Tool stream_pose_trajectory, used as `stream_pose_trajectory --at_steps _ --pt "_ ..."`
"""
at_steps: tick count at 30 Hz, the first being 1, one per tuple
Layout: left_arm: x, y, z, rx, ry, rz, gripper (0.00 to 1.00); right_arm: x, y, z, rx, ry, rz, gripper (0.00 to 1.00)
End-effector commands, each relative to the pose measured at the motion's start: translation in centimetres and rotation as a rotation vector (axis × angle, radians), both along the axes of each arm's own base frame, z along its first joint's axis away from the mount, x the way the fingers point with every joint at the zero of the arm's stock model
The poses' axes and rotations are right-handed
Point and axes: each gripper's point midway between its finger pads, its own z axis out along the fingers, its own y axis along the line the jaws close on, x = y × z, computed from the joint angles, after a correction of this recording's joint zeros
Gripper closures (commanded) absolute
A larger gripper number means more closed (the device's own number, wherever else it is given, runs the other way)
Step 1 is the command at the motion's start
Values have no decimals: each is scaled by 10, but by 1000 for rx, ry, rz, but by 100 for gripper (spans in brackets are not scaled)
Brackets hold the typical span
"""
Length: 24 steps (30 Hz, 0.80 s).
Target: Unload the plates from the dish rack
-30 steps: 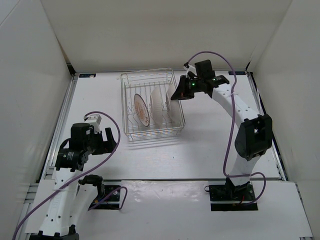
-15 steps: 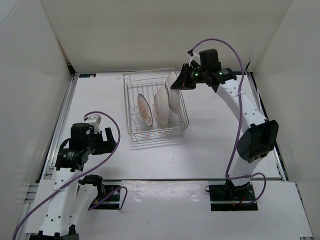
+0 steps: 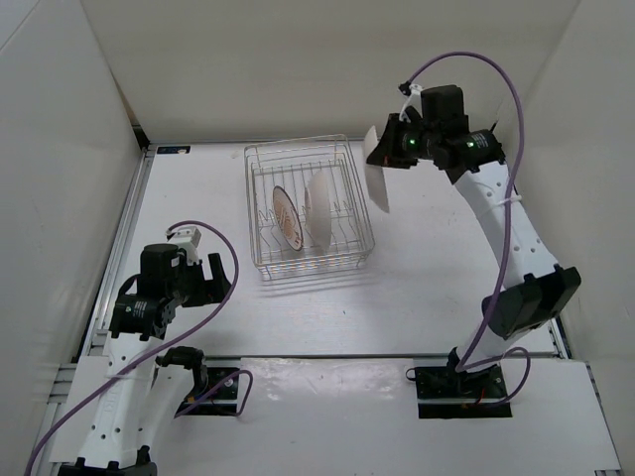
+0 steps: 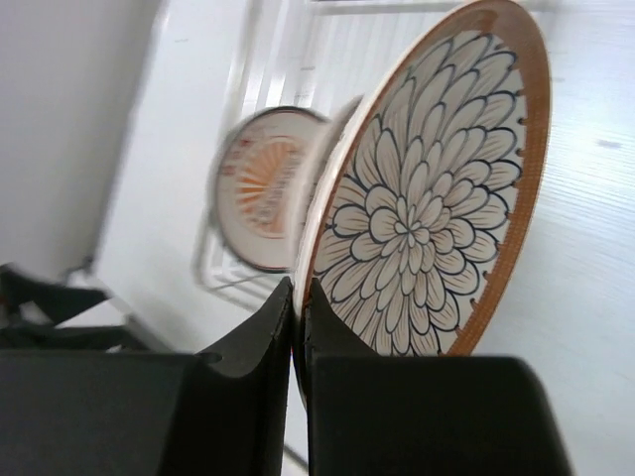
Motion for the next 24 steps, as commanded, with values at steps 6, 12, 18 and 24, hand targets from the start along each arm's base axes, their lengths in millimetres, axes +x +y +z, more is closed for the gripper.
stream_pose_trajectory --at_steps 6,12,18,24 --pt "0 0 0 1 3 -1 0 -20 -117 2 -448 -170 -305 100" --pt "-1 -1 -2 1 14 -4 0 -40 -165 -109 -736 85 -430 100" --pt "0 0 -1 4 9 1 0 -44 -178 -160 -826 167 -474 100" --pt "-1 0 -4 5 28 -2 0 -46 -189 -197 -968 283 -472 100"
